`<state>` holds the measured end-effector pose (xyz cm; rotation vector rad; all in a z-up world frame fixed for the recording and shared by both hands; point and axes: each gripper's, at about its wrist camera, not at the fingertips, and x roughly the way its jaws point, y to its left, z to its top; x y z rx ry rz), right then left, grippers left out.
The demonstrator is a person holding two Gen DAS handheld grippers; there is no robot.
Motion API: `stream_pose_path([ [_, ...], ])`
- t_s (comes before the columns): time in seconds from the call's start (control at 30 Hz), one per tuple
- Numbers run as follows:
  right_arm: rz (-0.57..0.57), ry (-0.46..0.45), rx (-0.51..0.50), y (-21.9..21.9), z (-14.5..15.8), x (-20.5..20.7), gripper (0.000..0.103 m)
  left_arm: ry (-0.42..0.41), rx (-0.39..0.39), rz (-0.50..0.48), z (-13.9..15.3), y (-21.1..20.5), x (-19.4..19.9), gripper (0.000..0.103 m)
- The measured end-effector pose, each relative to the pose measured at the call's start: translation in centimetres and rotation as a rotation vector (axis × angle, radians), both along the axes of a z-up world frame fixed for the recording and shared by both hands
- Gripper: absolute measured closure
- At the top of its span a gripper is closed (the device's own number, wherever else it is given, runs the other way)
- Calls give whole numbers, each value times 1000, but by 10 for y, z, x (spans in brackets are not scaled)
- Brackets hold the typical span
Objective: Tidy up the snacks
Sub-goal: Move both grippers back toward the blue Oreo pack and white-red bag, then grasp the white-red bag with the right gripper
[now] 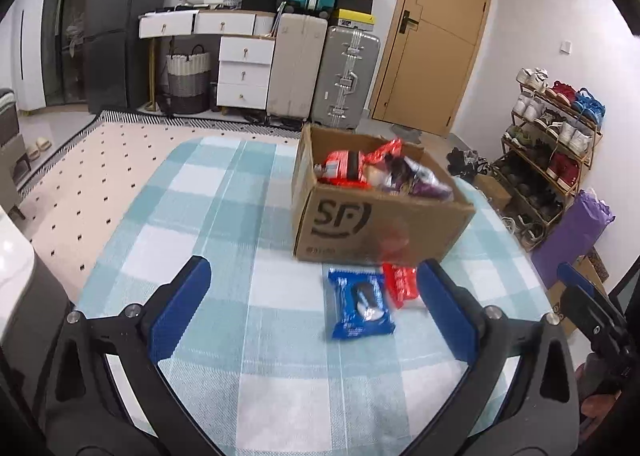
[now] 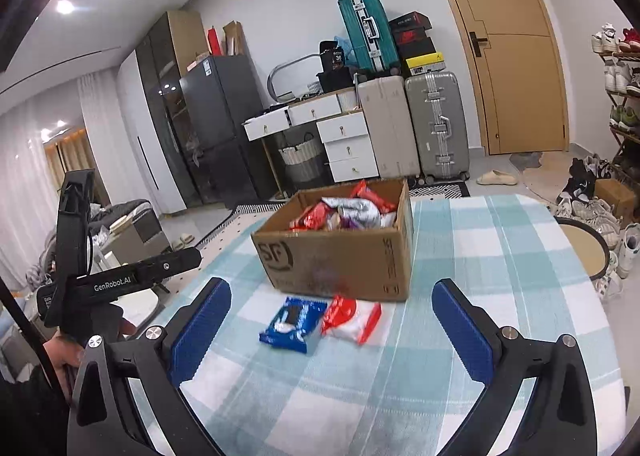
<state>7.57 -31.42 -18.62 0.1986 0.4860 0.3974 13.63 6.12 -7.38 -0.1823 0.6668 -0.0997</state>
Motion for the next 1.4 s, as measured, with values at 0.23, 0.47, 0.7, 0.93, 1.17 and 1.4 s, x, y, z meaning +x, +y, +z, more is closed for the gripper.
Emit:
stream_pose_path([
  [0.23, -9, 60, -19, 8, -32, 9, 1, 140, -11, -16, -62, -4, 23, 0],
  [0.47, -103, 94, -130, 14, -54, 31, 1, 44, 42, 72, -74, -3, 20, 0],
  [0.7, -86, 130, -234, 32, -67, 62, 1, -2, 53, 138, -72, 7, 18, 0],
  [0.93, -37, 232, -209, 46, -78, 105, 1, 89, 47, 130, -85, 7, 33, 0],
  [1.17, -19, 323, -249, 63, -91, 139, 11, 119, -8, 138, -94, 18, 38, 0],
  [1.4, -10, 384, -260, 73, -107, 158, 31, 132, -25, 138, -97, 23, 40, 0],
])
